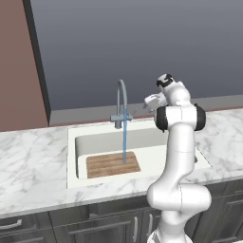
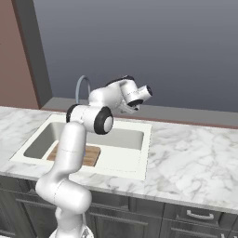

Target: Turn on the sink faucet with hot water and rinse the cutting board for ten seconds, then turn off the faucet. Push the cutting board to reach the water if necessary.

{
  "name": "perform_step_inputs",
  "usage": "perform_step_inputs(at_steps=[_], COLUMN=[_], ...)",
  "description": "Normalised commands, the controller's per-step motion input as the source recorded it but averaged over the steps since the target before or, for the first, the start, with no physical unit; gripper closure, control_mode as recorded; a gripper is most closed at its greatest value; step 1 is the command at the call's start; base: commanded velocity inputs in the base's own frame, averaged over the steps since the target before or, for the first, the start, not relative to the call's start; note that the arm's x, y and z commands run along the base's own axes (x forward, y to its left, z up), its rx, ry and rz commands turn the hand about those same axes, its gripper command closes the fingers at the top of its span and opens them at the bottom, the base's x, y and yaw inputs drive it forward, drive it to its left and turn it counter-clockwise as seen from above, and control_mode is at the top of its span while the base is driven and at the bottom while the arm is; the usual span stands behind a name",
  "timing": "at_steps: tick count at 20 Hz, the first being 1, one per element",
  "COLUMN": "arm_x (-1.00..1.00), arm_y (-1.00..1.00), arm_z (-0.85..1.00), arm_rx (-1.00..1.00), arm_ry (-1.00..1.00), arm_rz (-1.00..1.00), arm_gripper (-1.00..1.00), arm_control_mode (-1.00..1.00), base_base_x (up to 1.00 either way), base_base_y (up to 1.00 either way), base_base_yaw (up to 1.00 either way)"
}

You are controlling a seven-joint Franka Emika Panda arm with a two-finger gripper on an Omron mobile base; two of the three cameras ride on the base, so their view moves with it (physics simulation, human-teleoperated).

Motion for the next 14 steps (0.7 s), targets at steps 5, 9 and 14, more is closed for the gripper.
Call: perform_step_inputs(at_steps=[5,9,14], arm_x=[0.00,0.00,0.00], arm_y=[0.00,0.00,0.07], arm_z=[0.00,-0.01,-0.02], arm_rx=[-0.03,-0.06,-0.10], arm_ry=[-0.01,-0.01,0.00], arm_rz=[-0.18,-0.16,-0.13], arm_gripper=[-1.00,-1.00,-1.00], arm_control_mode=[-1.00,-1.00,-1.00], base_base_x=[0.00,0.00,0.00], base_base_y=[0.00,0.00,0.00], base_base_yaw=[0.00,0.00,0.00])
